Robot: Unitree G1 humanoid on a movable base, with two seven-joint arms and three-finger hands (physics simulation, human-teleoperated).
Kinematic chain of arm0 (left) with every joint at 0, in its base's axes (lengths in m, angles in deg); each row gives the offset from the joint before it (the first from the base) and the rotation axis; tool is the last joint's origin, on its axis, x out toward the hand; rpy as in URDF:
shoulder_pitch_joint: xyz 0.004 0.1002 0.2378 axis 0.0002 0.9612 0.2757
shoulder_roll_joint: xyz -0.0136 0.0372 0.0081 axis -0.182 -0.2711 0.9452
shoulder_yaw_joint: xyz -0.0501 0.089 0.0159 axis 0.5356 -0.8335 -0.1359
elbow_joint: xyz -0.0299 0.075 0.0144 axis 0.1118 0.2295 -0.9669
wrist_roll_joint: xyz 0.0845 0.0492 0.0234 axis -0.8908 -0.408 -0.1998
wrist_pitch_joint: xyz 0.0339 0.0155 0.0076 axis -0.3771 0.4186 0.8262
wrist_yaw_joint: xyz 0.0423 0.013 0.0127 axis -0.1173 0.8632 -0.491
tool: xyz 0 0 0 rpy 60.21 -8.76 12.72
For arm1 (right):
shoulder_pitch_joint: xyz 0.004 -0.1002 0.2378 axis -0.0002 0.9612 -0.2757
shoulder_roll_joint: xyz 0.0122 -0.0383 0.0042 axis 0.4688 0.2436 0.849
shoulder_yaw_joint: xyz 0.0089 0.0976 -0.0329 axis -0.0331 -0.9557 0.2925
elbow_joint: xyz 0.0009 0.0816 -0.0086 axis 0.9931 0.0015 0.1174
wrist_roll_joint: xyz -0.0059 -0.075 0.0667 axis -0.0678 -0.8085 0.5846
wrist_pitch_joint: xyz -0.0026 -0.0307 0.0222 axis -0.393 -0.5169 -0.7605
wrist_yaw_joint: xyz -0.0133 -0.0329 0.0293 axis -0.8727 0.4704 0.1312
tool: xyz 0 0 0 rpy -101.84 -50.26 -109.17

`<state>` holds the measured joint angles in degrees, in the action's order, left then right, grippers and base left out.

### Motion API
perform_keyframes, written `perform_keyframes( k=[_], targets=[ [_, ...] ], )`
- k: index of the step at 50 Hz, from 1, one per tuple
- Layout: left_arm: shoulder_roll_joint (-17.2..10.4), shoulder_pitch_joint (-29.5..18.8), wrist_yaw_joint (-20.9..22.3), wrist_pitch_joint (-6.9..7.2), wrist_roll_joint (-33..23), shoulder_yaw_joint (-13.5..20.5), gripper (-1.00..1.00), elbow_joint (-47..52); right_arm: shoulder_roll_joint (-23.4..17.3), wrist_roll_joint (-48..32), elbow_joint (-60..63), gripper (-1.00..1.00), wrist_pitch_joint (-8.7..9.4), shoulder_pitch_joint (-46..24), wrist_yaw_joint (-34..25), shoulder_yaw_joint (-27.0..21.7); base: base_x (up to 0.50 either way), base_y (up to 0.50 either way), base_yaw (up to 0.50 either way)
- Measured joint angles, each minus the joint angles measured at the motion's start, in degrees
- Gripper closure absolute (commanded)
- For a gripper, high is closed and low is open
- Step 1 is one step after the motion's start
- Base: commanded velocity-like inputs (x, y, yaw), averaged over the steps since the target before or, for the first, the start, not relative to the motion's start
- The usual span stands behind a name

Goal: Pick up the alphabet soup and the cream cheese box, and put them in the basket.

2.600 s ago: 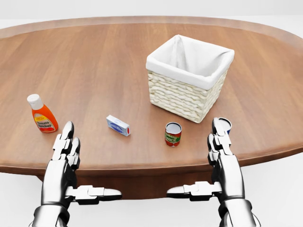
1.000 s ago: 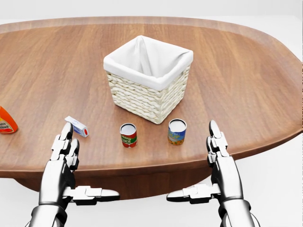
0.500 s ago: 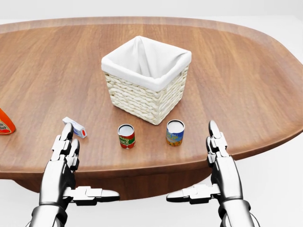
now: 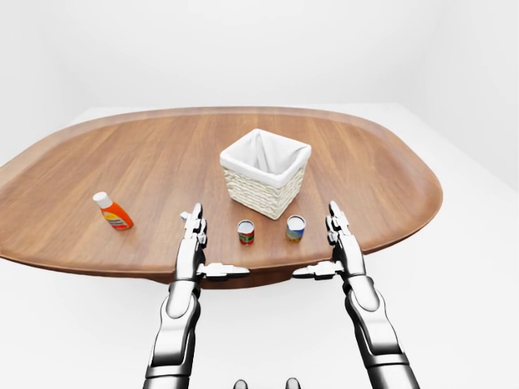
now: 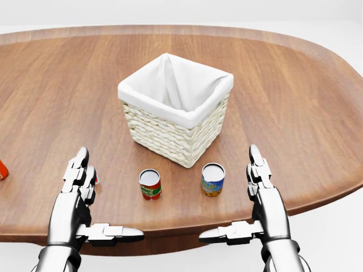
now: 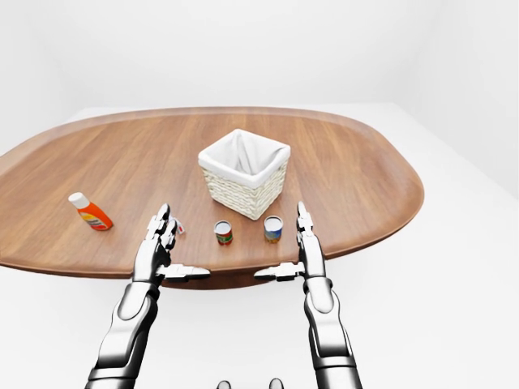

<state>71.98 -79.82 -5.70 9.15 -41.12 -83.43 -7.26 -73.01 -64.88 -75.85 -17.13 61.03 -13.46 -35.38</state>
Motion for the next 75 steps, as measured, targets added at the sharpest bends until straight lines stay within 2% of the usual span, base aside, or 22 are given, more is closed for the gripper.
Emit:
perform_keyframes(
  k=[29,53,75],
  targets=[
    [0.05,0.25,0.09,0.45,-0.24,-0.18,-1.00,0.68,0.00,-0.40,-0.40,-1.00,-0.23,-0.13,0.29,0.02,0.25,0.00,0.00],
    [0.03,0.11,0.15,-0.27,-0.33,-0.14,-1.00,-0.17,-0.02,-0.41,-0.79,-1.00,-0.26,-0.19,0.39,-0.05,0.23,0.00,0.00],
    [0.03,-0.01,0.15,-0.28,-0.34,-0.13,-1.00,-0.25,0.00,-0.33,-0.77,-1.00,-0.14,-0.32,0.51,-0.10,0.19,0.00,0.00]
  ],
)
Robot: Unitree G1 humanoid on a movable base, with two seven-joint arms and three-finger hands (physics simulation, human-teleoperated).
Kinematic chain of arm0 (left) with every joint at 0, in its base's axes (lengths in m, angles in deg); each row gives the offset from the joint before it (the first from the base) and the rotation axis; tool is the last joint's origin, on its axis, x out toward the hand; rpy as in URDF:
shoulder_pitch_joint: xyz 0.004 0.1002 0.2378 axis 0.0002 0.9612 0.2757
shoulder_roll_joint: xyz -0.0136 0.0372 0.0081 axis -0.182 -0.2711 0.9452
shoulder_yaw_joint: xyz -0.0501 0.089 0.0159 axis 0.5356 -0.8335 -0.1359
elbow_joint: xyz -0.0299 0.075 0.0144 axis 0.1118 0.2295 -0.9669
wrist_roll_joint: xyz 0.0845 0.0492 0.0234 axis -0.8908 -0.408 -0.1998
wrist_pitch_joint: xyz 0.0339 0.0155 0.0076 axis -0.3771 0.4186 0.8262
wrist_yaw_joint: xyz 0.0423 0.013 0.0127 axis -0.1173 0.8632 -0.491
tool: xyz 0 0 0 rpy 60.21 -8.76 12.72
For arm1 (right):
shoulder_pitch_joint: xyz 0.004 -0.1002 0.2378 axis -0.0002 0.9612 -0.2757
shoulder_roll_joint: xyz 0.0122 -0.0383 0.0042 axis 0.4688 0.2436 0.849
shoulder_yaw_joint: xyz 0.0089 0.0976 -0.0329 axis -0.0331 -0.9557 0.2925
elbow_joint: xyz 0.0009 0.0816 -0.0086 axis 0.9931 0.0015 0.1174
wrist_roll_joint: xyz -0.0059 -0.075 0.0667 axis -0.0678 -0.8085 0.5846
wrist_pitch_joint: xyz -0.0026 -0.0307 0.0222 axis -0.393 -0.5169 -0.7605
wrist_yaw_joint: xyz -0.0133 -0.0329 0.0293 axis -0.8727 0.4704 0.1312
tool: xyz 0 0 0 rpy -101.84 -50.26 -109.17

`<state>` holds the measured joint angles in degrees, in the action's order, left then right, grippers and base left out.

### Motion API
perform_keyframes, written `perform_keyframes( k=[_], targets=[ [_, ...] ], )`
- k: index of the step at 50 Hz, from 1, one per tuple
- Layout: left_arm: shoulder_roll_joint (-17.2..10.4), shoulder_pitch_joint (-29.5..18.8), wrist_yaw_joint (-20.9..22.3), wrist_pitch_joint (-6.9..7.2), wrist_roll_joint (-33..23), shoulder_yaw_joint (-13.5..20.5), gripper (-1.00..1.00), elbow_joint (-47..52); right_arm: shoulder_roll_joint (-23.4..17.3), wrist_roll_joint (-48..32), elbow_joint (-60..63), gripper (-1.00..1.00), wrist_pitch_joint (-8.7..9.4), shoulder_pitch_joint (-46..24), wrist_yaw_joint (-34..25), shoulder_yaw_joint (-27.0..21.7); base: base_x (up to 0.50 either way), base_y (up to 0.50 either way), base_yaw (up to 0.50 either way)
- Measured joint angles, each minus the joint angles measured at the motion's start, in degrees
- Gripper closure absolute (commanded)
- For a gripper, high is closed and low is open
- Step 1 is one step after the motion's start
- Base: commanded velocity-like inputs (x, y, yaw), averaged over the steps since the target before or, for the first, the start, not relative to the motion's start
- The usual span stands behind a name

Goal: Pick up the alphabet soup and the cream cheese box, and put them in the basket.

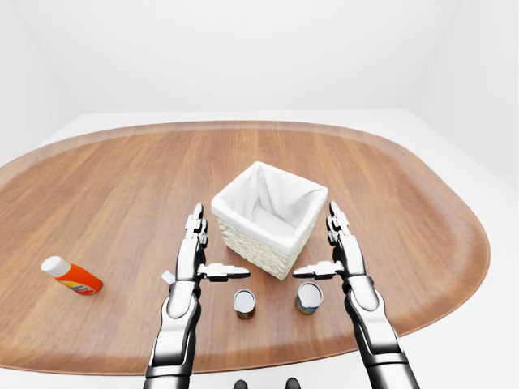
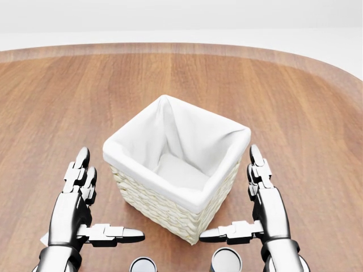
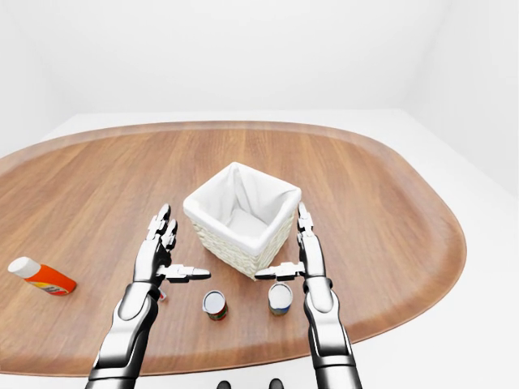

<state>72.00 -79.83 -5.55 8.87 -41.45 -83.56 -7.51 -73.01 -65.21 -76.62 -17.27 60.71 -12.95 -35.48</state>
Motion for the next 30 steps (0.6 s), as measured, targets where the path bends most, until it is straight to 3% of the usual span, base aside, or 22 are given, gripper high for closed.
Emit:
perform_keyframes(
  k=[16,30],
  targets=[
    [0.04,0.12,-0.05,0.34,-0.04,-0.07,-1.00,0.37,-0.35,3.54,2.43,-1.00,0.77,0.01,4.41,-3.26,0.00,0.00,0.00],
    [-0.03,-0.12,-0.03,-0.21,0.02,0.06,-1.00,-0.46,-1.30,6.63,2.62,-1.00,1.73,-0.98,12.69,-7.41,0.00,0.00,0.00]
  ],
)
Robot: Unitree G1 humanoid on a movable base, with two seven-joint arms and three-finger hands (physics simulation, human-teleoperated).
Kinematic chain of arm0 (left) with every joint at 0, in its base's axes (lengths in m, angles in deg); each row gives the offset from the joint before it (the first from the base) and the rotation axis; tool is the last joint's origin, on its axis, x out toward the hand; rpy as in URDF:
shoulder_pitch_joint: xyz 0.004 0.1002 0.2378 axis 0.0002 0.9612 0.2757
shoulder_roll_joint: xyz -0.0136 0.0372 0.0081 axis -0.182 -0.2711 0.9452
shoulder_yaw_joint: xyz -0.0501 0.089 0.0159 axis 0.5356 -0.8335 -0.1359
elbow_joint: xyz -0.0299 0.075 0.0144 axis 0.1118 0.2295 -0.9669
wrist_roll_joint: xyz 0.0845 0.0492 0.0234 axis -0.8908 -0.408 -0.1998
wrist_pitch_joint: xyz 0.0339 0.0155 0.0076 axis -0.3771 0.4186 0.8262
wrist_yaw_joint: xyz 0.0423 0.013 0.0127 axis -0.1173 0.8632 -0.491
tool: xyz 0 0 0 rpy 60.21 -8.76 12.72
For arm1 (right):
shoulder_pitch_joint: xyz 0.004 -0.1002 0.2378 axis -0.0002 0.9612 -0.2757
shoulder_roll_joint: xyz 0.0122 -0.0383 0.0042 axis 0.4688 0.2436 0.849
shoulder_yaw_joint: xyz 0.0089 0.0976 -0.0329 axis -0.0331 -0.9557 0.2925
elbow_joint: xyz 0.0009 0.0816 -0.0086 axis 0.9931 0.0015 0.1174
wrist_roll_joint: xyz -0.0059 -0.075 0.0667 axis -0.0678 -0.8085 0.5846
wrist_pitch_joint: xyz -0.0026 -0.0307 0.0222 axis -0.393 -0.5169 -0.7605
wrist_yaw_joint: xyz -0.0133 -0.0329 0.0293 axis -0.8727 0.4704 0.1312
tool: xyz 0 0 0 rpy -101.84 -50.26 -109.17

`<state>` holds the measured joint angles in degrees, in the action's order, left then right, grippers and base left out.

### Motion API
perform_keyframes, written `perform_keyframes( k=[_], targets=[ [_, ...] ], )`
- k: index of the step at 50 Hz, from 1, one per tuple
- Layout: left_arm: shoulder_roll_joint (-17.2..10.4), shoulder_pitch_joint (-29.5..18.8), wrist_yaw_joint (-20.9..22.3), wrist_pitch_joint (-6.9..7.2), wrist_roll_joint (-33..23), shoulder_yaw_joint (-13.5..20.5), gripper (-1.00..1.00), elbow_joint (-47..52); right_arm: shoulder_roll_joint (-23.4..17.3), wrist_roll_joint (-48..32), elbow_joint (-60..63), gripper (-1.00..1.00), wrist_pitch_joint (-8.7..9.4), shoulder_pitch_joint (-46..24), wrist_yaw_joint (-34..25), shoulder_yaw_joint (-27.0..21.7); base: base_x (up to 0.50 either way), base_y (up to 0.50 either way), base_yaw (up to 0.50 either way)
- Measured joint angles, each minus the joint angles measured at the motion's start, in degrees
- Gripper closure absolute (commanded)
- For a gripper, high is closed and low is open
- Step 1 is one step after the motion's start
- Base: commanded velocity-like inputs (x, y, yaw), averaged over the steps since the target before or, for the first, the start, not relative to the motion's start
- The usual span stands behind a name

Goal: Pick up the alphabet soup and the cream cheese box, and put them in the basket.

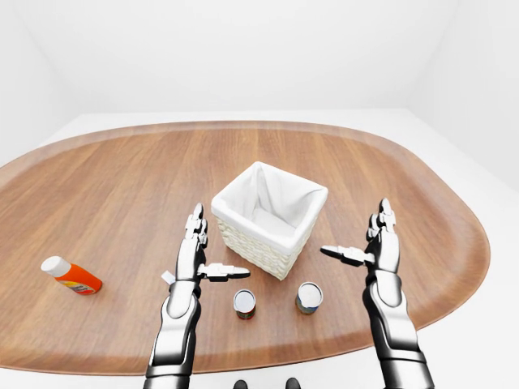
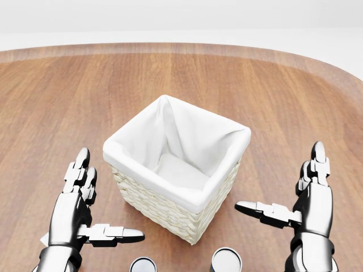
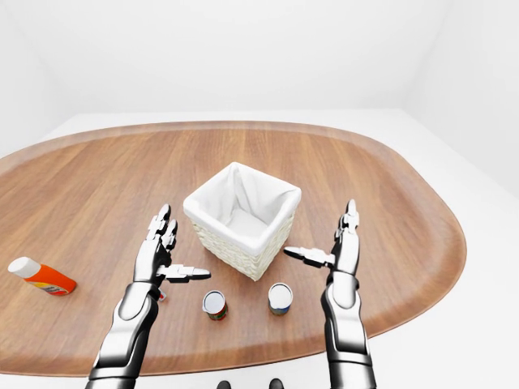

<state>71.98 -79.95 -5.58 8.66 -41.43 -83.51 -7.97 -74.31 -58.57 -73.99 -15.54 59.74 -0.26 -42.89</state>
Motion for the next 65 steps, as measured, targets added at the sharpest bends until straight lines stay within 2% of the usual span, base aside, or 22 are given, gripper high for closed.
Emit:
perform_keyframes(
  k=[11,27,47,59,65],
  targets=[
    [-0.02,-0.03,0.00,-0.11,0.04,0.03,-1.00,-0.14,-0.76,1.92,2.59,-1.00,-0.32,0.28,8.74,-3.78,0.00,0.00,0.00],
    [0.02,0.08,-0.05,0.13,0.09,0.00,-1.00,0.24,-0.99,0.09,8.35,-1.00,-0.99,1.99,19.29,-8.05,0.00,0.00,0.00],
    [0.04,0.20,-0.02,0.60,0.05,-0.08,-1.00,0.70,-1.01,0.87,9.57,-1.00,1.32,1.88,19.29,-7.92,0.00,0.00,0.00],
    [0.05,0.24,0.00,0.66,0.04,-0.10,-1.00,0.78,-0.96,1.04,9.78,-1.00,1.71,1.87,19.29,-7.82,0.00,0.00,0.00],
    [0.06,0.31,-0.06,0.26,0.00,-0.08,-1.00,0.74,-0.98,0.95,9.66,-1.00,1.65,1.89,19.29,-7.84,0.00,0.00,0.00]
  ],
)
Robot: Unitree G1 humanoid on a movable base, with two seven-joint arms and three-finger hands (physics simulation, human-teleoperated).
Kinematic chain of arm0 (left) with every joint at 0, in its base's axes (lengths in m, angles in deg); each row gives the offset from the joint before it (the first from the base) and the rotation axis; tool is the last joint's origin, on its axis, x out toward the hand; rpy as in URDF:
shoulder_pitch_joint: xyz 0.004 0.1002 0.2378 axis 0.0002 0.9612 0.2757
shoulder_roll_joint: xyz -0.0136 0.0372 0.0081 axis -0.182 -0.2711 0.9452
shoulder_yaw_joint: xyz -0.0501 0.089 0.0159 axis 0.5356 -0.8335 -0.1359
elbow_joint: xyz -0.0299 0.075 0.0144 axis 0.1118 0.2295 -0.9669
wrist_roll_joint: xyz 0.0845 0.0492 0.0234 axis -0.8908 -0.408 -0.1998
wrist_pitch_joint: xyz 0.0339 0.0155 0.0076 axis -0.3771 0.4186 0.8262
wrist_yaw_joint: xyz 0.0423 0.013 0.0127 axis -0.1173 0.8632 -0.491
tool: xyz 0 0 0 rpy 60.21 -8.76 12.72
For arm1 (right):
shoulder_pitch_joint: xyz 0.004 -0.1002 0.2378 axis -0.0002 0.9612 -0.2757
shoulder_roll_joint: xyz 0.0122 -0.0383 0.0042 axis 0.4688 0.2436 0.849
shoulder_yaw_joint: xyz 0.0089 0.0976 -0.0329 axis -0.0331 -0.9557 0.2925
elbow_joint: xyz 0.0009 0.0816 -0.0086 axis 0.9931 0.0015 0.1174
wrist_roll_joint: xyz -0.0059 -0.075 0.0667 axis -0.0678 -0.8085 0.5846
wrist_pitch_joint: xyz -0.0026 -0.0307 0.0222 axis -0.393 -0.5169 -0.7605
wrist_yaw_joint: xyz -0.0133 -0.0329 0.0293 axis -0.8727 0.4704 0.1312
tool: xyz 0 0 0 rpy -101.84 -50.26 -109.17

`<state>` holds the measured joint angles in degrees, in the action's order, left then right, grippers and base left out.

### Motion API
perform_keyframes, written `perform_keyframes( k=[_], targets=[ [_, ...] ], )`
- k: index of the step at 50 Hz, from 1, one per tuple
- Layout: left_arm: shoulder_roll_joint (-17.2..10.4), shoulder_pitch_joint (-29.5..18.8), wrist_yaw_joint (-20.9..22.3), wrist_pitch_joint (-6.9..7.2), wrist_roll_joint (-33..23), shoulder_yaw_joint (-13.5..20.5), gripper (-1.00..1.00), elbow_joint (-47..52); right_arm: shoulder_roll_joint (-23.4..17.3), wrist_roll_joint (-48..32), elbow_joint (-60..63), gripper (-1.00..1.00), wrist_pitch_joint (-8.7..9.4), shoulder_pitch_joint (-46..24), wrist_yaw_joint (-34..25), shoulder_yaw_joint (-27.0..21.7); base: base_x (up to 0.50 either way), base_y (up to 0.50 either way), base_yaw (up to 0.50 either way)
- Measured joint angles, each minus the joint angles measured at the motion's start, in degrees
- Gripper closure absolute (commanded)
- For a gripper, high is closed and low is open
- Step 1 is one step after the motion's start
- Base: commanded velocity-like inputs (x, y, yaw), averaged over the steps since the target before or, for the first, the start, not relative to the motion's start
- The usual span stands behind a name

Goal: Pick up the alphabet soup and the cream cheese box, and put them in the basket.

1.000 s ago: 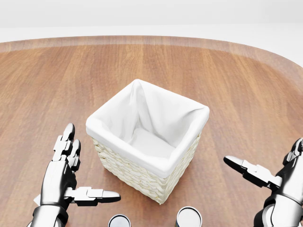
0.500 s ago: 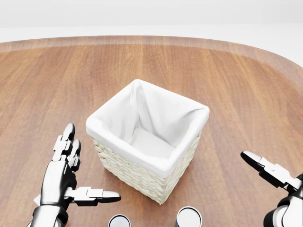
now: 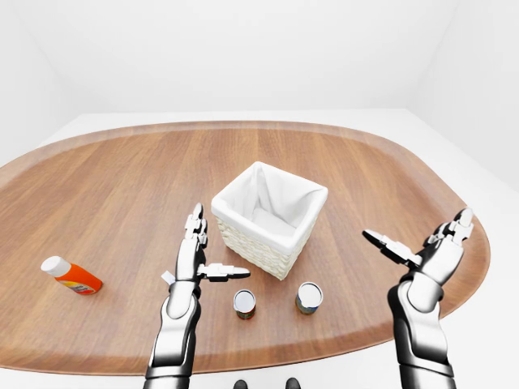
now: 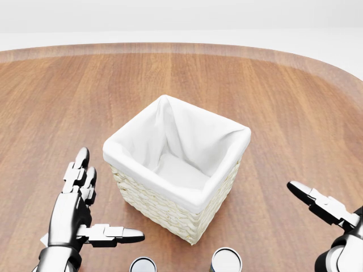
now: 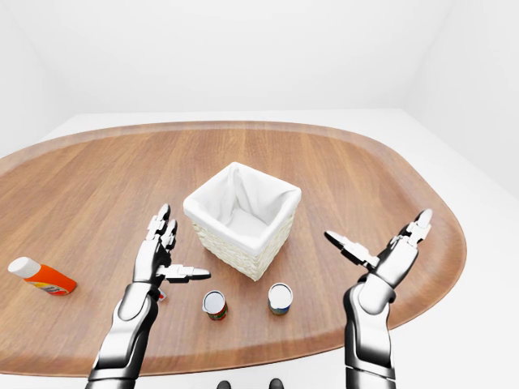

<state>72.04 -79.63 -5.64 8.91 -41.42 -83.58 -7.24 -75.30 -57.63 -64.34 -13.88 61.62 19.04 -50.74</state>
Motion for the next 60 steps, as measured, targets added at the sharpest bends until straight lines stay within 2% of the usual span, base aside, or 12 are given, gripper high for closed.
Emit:
perform_keyframes(
  k=[26,48,56,60],
  targets=[
    [0.02,0.23,-0.20,-0.53,-0.04,0.02,-1.00,0.55,-0.04,-0.30,-0.27,-1.00,-0.22,0.05,0.00,-0.04,0.18,0.00,0.00],
    [0.03,0.30,-0.24,-0.80,-0.02,0.04,-1.00,0.46,-0.10,-0.40,-0.71,-1.00,-0.57,0.01,0.00,-0.07,0.00,0.00,0.00],
    [0.02,1.10,-1.55,-1.49,-1.73,-0.02,-1.00,1.95,-0.13,-0.35,-0.76,-1.00,-0.47,-0.09,0.00,-0.10,0.00,0.00,0.00],
    [0.06,1.58,-2.86,-0.51,-3.22,0.01,-1.00,3.00,-0.15,-0.31,-0.85,-1.00,-0.49,-0.13,0.00,-0.10,0.00,0.00,0.00]
  ],
)
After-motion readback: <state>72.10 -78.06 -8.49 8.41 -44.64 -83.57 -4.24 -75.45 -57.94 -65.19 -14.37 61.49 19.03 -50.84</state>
